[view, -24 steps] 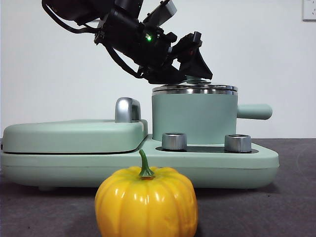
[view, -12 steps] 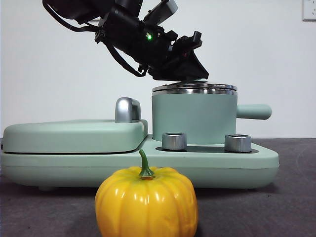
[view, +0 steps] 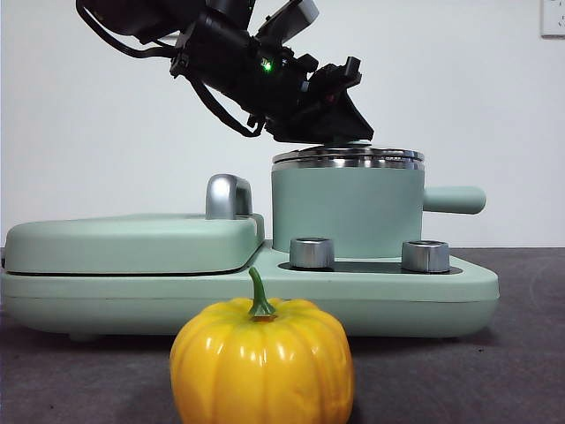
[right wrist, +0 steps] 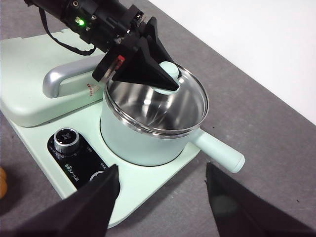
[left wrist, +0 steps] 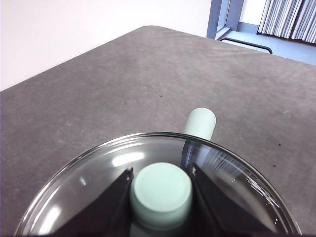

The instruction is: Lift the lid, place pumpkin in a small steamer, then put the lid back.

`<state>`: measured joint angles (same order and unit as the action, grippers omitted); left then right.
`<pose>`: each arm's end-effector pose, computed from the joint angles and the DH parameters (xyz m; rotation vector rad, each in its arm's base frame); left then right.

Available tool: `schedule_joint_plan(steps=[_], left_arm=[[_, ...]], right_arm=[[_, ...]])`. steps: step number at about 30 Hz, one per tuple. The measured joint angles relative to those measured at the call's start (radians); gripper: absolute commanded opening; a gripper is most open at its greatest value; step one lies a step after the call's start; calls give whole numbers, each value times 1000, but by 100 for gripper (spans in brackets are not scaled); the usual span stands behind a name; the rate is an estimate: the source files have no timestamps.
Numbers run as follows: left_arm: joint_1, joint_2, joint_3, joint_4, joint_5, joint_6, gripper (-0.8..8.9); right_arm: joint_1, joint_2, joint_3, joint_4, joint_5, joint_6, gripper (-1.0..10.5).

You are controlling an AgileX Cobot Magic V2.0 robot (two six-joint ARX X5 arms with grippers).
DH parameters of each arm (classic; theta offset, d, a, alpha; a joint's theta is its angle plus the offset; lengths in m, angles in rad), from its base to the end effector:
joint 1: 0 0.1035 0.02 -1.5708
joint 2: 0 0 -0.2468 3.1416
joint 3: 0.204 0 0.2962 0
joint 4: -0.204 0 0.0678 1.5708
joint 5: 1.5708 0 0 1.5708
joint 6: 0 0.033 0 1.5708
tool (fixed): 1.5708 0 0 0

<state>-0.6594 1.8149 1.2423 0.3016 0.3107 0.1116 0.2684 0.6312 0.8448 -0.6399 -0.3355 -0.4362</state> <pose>0.3507 -0.2846 0.2097 0.1510 0.2236 -0.9789 0.1722 0.0586 0.3283 -0.4017 0.2957 0.6789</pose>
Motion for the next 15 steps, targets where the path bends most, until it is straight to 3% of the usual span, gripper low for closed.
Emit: schedule_joint_plan(steps=[9, 15], left_arm=[[0, -132, -2, -35, -1, 0, 7], [2, -261, -2, -214, -1, 0, 7]], right_arm=[[0, 8, 0, 0, 0, 0, 281], [0, 8, 0, 0, 0, 0, 281]])
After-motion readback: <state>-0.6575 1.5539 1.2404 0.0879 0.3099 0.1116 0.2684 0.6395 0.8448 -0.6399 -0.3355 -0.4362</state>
